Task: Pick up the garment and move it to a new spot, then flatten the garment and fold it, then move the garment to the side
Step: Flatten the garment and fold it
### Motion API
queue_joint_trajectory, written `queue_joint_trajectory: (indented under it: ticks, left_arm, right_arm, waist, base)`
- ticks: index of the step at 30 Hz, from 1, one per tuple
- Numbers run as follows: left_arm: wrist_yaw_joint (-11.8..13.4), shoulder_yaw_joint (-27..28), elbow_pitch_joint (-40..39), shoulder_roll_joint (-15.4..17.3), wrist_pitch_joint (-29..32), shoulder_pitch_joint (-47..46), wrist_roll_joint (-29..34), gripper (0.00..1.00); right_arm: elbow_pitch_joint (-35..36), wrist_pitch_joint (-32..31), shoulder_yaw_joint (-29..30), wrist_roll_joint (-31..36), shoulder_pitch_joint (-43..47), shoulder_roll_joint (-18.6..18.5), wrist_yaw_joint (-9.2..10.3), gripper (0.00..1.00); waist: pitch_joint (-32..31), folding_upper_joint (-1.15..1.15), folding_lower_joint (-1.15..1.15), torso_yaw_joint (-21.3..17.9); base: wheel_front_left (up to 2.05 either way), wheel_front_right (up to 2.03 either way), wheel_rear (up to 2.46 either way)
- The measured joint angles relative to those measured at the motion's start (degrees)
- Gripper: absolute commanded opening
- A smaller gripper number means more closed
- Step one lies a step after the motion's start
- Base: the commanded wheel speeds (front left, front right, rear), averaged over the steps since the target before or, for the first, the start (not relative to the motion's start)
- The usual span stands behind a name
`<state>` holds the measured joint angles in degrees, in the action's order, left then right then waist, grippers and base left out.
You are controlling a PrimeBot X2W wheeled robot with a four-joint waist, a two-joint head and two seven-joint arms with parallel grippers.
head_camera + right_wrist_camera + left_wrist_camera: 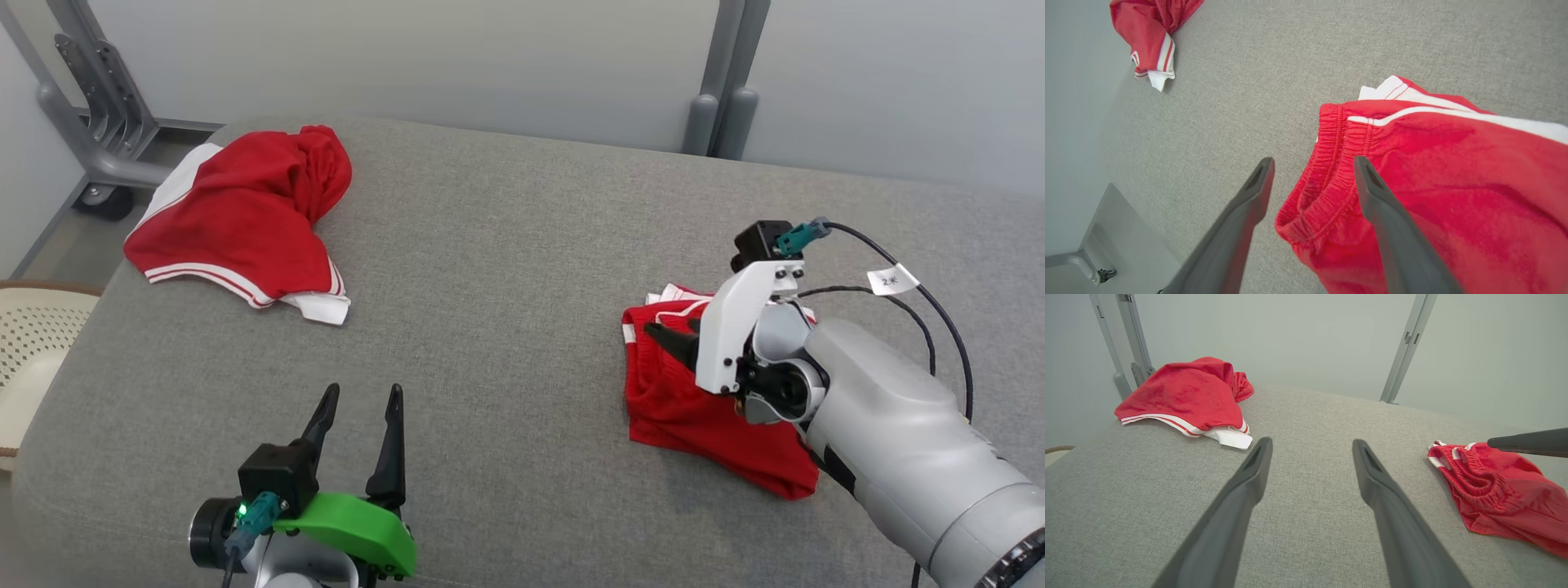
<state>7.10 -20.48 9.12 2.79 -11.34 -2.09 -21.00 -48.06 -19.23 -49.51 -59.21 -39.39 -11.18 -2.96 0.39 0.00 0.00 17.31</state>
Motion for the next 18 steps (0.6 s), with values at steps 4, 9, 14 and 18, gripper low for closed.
queue_joint_trajectory:
  ticks: [4, 9, 14, 18]
  left_arm:
    - [0.0, 0.3, 0.0, 0.0, -0.1, 0.7, 0.0, 1.0]
    - [0.0, 1.4, -0.2, 0.0, -0.1, 1.3, 0.0, 1.0]
    - [0.0, 2.1, -1.2, 0.0, -0.1, 1.6, 0.2, 1.0]
    - [0.0, 2.1, -2.7, 0.0, -0.1, 1.9, 1.0, 1.0]
  right_arm:
    - [1.3, 0.5, -0.1, 0.2, -1.5, 0.6, -1.25, 1.0]
    - [2.4, 3.4, 0.7, 0.9, -3.5, -0.6, -1.83, 1.0]
    - [1.6, 5.9, 3.5, 0.0, -2.9, -3.8, -1.82, 1.0]
    - [0.3, 7.2, 5.5, -2.0, 1.0, -5.2, -1.81, 1.0]
  waist:
    - [-0.7, 0.0, 0.0, -1.0]
    - [-1.6, 0.0, 0.0, -2.7]
    - [-2.0, 0.0, 0.0, -4.6]
    - [-1.6, 0.0, 0.0, -5.8]
  base:
    - [0.0, 0.0, 0.0]
    - [0.0, 0.0, 0.0]
    - [0.0, 0.0, 0.0]
    - [0.0, 0.0, 0.0]
